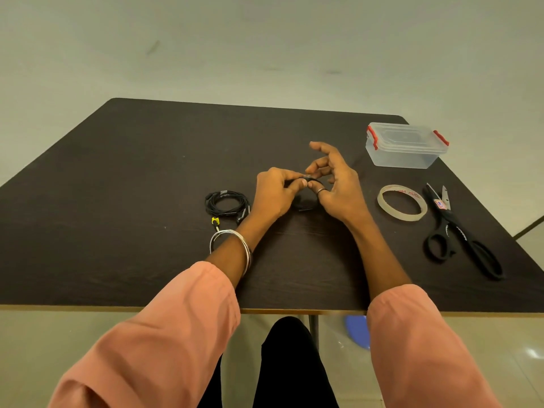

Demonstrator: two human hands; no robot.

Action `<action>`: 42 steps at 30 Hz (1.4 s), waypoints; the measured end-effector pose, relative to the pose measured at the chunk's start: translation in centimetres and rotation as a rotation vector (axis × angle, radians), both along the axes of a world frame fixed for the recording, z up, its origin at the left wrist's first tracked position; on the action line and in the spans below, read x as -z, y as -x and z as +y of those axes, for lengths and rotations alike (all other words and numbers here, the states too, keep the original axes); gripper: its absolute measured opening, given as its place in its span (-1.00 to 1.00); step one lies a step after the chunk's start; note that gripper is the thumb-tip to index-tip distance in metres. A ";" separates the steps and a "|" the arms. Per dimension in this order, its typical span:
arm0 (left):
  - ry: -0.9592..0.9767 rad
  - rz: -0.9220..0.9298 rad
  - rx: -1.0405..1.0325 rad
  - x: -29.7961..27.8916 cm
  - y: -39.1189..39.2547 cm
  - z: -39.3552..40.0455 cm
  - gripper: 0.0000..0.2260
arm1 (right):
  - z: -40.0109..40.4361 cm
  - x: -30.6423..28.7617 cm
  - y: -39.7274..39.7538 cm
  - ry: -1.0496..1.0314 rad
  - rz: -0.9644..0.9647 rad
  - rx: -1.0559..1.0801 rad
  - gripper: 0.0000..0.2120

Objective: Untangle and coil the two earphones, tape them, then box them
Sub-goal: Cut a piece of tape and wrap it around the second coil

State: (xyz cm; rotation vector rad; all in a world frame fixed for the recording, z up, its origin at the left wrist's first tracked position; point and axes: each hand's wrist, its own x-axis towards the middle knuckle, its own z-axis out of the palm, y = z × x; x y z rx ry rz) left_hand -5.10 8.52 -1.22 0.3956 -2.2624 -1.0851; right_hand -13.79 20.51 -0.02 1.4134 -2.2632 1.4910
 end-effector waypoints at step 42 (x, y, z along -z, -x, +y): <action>0.267 -0.157 -0.110 0.4 0.8 -0.1 -0.83 | 0.8 -1.0 0.2 -0.094 -0.163 0.038 -0.48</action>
